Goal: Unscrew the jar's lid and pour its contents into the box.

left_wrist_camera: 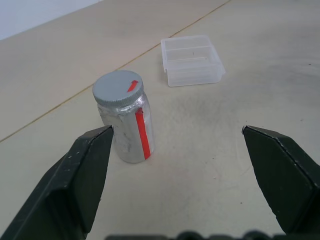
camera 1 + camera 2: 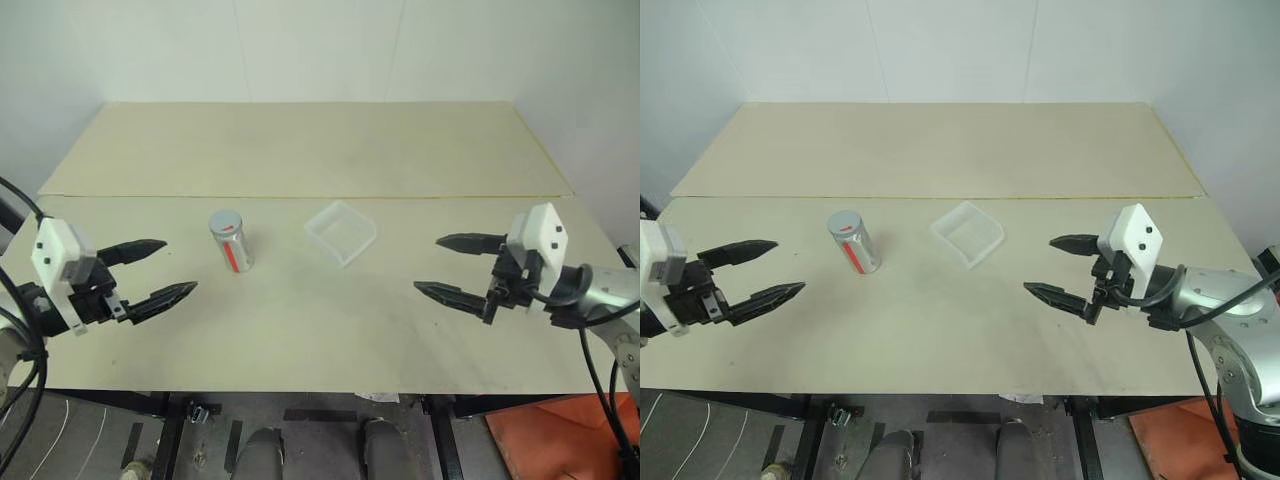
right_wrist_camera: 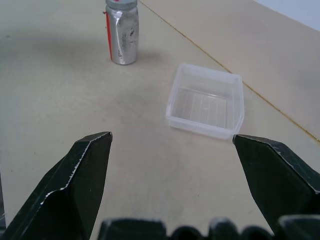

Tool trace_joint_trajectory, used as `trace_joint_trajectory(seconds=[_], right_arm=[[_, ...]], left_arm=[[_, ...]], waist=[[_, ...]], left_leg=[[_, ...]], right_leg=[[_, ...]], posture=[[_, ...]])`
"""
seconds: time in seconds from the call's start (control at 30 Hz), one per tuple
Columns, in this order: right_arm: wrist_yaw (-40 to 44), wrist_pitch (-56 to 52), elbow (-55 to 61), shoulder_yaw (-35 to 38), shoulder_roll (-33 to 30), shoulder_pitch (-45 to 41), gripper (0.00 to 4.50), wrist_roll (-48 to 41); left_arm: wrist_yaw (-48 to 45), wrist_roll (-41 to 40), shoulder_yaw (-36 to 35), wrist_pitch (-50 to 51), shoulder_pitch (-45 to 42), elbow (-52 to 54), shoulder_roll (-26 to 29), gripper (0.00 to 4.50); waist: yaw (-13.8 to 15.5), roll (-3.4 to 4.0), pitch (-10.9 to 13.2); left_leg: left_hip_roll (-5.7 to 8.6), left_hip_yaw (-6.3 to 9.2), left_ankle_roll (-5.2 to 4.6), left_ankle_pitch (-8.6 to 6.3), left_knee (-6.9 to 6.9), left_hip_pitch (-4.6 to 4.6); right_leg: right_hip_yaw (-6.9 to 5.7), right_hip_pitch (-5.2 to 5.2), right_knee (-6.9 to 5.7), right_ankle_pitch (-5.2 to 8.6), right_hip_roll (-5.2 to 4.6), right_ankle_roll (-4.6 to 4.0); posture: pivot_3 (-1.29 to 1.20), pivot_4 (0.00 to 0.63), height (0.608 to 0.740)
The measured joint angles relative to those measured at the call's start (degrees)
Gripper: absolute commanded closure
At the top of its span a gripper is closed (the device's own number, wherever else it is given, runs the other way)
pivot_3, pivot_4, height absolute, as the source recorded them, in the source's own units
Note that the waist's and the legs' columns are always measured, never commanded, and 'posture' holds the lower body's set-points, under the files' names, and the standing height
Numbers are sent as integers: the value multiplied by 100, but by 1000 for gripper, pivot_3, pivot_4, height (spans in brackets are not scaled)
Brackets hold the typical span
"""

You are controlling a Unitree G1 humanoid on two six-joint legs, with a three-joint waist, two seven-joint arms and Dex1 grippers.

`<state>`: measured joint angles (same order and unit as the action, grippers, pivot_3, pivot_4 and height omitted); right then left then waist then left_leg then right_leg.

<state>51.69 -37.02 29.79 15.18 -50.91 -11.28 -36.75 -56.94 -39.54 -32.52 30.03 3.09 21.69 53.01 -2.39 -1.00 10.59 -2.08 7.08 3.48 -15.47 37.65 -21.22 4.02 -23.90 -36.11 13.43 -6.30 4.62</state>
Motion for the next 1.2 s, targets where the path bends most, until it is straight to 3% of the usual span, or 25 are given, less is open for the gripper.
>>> trace_joint_trajectory(seconds=[0.27, 0.53, 0.8, 1.2], right_arm=[[10, 100, 10, 6, 54, 100, 0, 3], [10, 211, -31, -194, 105, -355, 0, 21], [289, 291, -135, -364, 64, -655, 0, 62], [385, 306, -88, -342, -75, -812, 0, 58]], left_arm=[[355, 17, 76, 64, 5, 145, -225, 22], [1566, 319, 495, 267, 209, 462, -1145, 22], [2893, 1008, 1522, 269, -559, 260, -2215, 22], [3926, 1989, 2388, -234, -1440, -654, -3331, 22]], waist=[[-18, 0, 0], [-8, 0, 0], [52, -2, -2], [42, -4, -3]], left_leg=[[0, -1, 0, 0, 0, 2], [1, 1, 0, 0, 4, 5], [4, 3, 0, 0, 11, 6], [6, 5, 1, 1, 13, 7]], right_leg=[[1, 0, -2, 0, 0, 0], [1, 6, -2, -2, 0, 0], [-1, 17, 4, -5, -1, 5], [-1, 23, 7, -6, -1, 6]], posture=[[0, 150, 740], [0, 150, 740], [0, 150, 740], [0, 150, 740]])
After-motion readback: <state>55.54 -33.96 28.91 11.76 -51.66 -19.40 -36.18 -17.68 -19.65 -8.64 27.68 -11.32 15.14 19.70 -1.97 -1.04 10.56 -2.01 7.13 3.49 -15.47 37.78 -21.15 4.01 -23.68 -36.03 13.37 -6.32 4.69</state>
